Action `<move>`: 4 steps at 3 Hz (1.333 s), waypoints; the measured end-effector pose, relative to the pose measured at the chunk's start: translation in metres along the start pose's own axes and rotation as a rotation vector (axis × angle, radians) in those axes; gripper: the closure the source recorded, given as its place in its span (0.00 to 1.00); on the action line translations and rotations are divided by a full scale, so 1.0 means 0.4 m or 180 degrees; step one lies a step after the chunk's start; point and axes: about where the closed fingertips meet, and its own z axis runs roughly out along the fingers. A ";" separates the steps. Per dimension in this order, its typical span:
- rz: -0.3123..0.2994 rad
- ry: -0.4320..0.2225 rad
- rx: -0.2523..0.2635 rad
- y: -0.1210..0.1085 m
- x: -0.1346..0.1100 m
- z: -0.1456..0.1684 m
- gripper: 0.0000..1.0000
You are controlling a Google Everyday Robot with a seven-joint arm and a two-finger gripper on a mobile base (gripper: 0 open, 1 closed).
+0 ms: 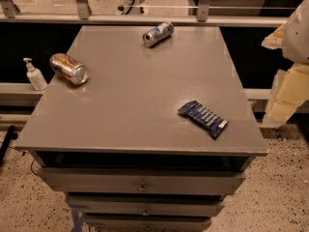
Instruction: Pick rxbar blueberry
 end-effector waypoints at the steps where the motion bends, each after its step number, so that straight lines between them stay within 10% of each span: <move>1: 0.0005 -0.0019 0.0018 -0.001 -0.003 0.002 0.00; 4: 0.0324 -0.0608 -0.0127 -0.015 -0.028 0.205 0.00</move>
Offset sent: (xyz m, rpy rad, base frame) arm 0.0175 0.0158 -0.0446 0.1164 -0.0379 0.0278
